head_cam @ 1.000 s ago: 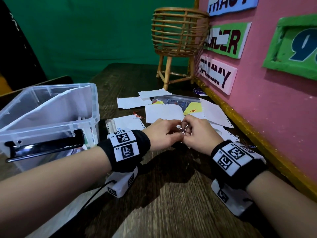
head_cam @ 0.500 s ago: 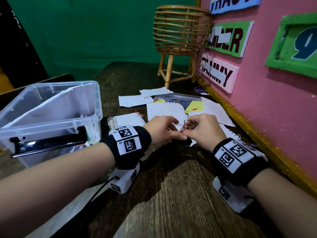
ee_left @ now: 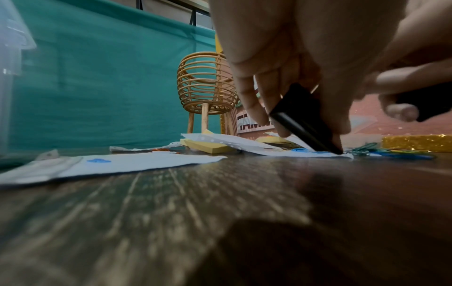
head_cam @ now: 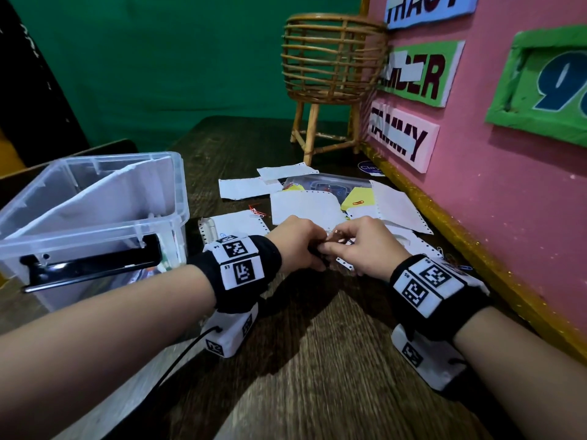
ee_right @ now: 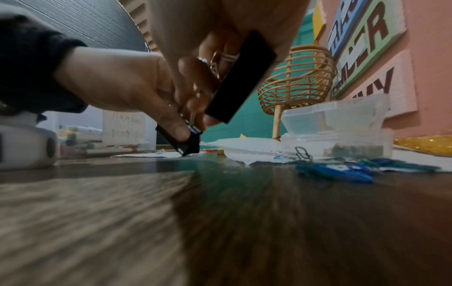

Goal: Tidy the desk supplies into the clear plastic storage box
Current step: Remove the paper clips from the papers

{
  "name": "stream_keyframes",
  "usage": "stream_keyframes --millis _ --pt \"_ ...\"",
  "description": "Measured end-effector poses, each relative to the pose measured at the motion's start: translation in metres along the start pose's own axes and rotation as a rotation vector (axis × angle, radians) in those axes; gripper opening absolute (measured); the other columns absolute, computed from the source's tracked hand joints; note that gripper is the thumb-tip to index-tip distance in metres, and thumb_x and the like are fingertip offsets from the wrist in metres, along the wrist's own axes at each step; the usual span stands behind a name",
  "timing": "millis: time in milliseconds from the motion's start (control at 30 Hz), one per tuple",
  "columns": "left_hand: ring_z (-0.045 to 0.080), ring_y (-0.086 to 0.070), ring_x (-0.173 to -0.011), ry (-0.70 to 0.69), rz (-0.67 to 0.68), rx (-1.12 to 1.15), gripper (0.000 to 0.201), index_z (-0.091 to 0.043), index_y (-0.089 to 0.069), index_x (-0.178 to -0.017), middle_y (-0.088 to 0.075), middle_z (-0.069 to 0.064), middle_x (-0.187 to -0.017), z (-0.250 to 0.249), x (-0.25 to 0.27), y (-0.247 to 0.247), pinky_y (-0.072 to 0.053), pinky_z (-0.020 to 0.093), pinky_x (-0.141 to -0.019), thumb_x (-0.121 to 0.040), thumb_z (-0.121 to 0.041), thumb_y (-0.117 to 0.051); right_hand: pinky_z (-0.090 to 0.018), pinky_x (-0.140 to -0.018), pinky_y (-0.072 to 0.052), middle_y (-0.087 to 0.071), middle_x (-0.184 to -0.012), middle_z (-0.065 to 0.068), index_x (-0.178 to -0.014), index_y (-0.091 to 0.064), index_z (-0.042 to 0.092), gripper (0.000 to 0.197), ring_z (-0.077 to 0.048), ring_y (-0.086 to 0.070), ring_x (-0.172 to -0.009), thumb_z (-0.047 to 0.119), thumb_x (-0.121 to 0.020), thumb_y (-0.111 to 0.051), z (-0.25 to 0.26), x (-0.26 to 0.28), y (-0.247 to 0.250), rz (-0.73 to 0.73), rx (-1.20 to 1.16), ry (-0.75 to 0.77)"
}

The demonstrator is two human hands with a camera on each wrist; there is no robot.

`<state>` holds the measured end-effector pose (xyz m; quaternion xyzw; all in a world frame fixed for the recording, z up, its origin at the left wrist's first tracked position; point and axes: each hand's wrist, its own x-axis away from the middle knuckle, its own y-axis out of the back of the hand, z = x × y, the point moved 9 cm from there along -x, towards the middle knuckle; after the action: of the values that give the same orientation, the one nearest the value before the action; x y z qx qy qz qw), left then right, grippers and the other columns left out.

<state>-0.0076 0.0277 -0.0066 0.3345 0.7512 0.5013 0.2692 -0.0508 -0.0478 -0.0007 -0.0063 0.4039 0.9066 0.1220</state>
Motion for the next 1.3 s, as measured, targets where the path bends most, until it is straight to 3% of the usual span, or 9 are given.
stream_keyframes --millis 100,233,333,533,700,833,1000,1100,1300 --pt "0.014 -0.047 -0.074 0.020 -0.057 0.055 0.019 -0.010 -0.069 -0.087 -0.060 0.003 -0.077 0.003 -0.001 0.005 -0.033 0.021 -0.066 -0.078 -0.026 -0.072 -0.038 -0.066 -0.051 -0.045 -0.067 0.002 -0.094 -0.056 0.011 0.015 -0.018 -0.047 -0.062 0.012 -0.079 -0.060 0.001 -0.001 0.009 -0.093 -0.036 0.016" --pt "0.012 -0.051 -0.076 0.035 -0.089 0.074 0.019 -0.013 -0.071 -0.087 -0.068 0.003 -0.083 0.006 -0.001 0.008 -0.037 0.020 -0.069 -0.077 -0.029 -0.073 -0.023 -0.065 -0.033 -0.035 -0.081 0.004 -0.108 -0.038 0.014 0.031 -0.017 -0.040 -0.079 -0.001 -0.082 -0.045 -0.004 -0.004 -0.006 0.058 0.068 -0.008" --pt "0.012 -0.052 -0.081 0.045 -0.032 0.044 0.027 -0.015 -0.071 -0.098 -0.070 0.004 -0.094 0.006 -0.001 0.002 -0.041 0.022 -0.073 -0.075 -0.028 -0.074 -0.018 -0.073 -0.036 -0.037 -0.094 0.000 -0.109 -0.037 0.016 0.036 -0.019 -0.049 -0.092 -0.008 -0.082 -0.038 -0.005 -0.004 -0.015 0.119 0.055 0.007" --pt "0.008 -0.053 -0.085 -0.012 0.085 0.062 0.026 -0.019 -0.072 -0.100 -0.071 0.001 -0.100 -0.003 0.003 -0.007 -0.040 0.018 -0.077 -0.075 -0.023 -0.076 -0.017 -0.080 -0.036 -0.040 -0.126 -0.007 -0.134 -0.030 0.015 0.059 -0.010 -0.045 -0.101 0.007 -0.082 -0.058 -0.014 -0.001 -0.020 0.191 0.184 -0.046" --pt "0.010 -0.055 -0.081 -0.005 0.047 0.092 0.023 -0.018 -0.073 -0.094 -0.066 -0.001 -0.085 -0.001 0.001 -0.004 -0.044 0.020 -0.075 -0.072 -0.021 -0.078 -0.019 -0.056 -0.031 -0.045 -0.116 -0.001 -0.132 -0.033 0.018 0.072 -0.014 -0.048 -0.100 0.020 -0.071 -0.072 -0.035 0.004 -0.017 0.244 0.385 -0.213" --pt "0.013 -0.057 -0.080 -0.009 0.045 0.123 0.019 -0.017 -0.070 -0.091 -0.063 -0.004 -0.081 -0.002 0.001 -0.004 -0.047 0.023 -0.072 -0.074 -0.019 -0.076 -0.020 -0.054 -0.037 -0.055 -0.091 -0.001 -0.119 -0.043 0.014 0.069 -0.017 -0.052 -0.082 0.012 -0.062 -0.082 -0.037 0.000 -0.010 0.157 0.265 -0.220" --pt "0.015 -0.060 -0.075 -0.043 0.028 0.153 0.018 -0.016 -0.064 -0.090 -0.061 -0.006 -0.075 -0.005 0.002 -0.003 -0.043 0.011 -0.061 -0.075 -0.014 -0.074 -0.029 -0.066 -0.046 -0.060 -0.093 -0.006 -0.126 -0.038 0.015 0.085 -0.017 -0.055 -0.073 -0.005 -0.056 -0.081 -0.029 -0.002 -0.016 0.170 0.106 -0.142" --pt "0.019 -0.066 -0.084 -0.054 -0.009 0.180 0.022 -0.011 -0.064 -0.098 -0.070 0.004 -0.087 -0.006 0.002 0.000 -0.050 0.024 -0.074 -0.077 -0.013 -0.072 -0.021 -0.059 -0.043 -0.060 -0.088 0.000 -0.128 -0.037 0.015 0.078 -0.007 -0.053 -0.066 -0.012 -0.063 -0.070 -0.029 -0.002 -0.021 0.223 0.097 -0.134" --pt "0.014 -0.065 -0.066 -0.052 -0.022 0.297 0.028 -0.012 -0.064 -0.104 -0.063 -0.011 -0.071 -0.008 0.004 0.002 -0.052 0.014 -0.065 -0.077 -0.009 -0.073 -0.028 -0.067 -0.049 -0.058 -0.090 -0.002 -0.133 -0.034 0.018 0.079 -0.021 -0.062 -0.083 -0.013 -0.067 -0.064 -0.024 -0.004 -0.019 0.195 0.079 -0.095"
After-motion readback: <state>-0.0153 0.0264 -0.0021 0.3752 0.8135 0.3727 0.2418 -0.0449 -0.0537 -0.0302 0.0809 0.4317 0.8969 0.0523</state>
